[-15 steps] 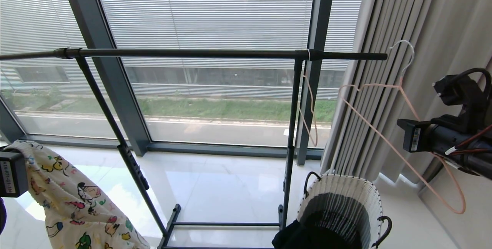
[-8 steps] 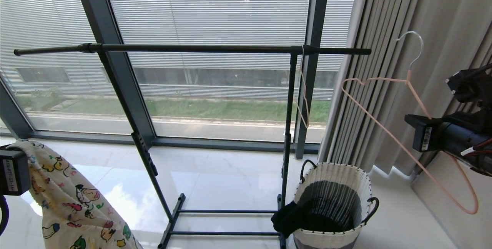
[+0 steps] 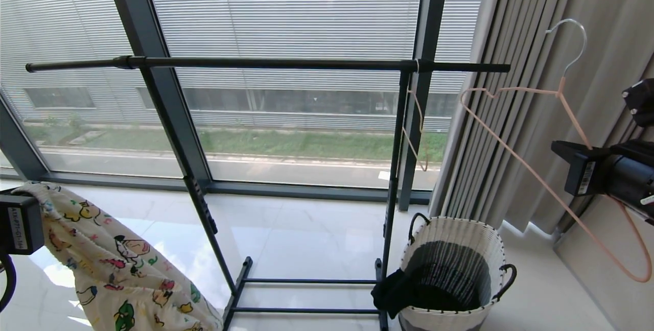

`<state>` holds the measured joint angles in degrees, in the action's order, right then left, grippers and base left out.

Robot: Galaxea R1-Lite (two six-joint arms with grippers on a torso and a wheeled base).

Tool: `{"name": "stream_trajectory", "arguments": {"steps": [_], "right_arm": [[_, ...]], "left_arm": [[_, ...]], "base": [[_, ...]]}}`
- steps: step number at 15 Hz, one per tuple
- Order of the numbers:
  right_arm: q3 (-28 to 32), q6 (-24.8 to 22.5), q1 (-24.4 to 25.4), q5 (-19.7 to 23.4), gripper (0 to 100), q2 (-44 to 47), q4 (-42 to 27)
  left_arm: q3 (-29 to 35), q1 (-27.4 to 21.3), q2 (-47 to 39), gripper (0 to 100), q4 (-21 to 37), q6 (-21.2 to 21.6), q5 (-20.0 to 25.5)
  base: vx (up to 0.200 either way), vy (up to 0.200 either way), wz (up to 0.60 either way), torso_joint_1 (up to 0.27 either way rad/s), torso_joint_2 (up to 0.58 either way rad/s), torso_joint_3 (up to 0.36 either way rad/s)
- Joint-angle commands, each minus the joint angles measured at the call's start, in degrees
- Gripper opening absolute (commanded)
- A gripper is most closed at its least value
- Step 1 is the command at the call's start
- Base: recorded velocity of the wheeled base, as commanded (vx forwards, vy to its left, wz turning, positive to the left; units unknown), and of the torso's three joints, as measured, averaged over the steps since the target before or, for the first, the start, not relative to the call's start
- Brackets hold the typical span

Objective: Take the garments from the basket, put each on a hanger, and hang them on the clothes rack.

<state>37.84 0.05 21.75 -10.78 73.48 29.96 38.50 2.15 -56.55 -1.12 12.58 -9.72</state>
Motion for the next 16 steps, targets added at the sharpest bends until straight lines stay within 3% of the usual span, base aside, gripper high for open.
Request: {"name": "stream_trajectory", "arguments": {"steps": [1, 6, 12, 16], "right_arm": [[-0.05, -0.05, -0.04, -0.03, 0, -0.98, 0.01], [-0.05, -1.37, -0.04, 1.11, 0, -2.82, -0.08], [-0.22, -3.48, 1.19, 9.02, 0, -2.91, -0.43], [-1.28, -3.48, 11.12, 14.20, 0, 0.61, 0.27]], "left_arm": [[-0.09, -0.04, -0.05, 0, -0.02, 1.04, 0.05], [0.00, -0.12, -0.05, 0, -0.02, 1.66, 0.31], [-0.09, -0.12, -0.14, 0, -0.02, 1.92, 0.31], [0.17, -3.90, -0.66, 0, -0.28, 1.83, 1.37]], "base": [[0.000, 0.200, 0.00, -0.002, 0.00, 0.002], [0.000, 0.200, 0.00, 0.000, 0.00, 0.006], [0.000, 0.167, 0.00, 0.002, 0.00, 0.000], [0.000, 0.000, 0.00, 0.000, 0.00, 0.000]]}}
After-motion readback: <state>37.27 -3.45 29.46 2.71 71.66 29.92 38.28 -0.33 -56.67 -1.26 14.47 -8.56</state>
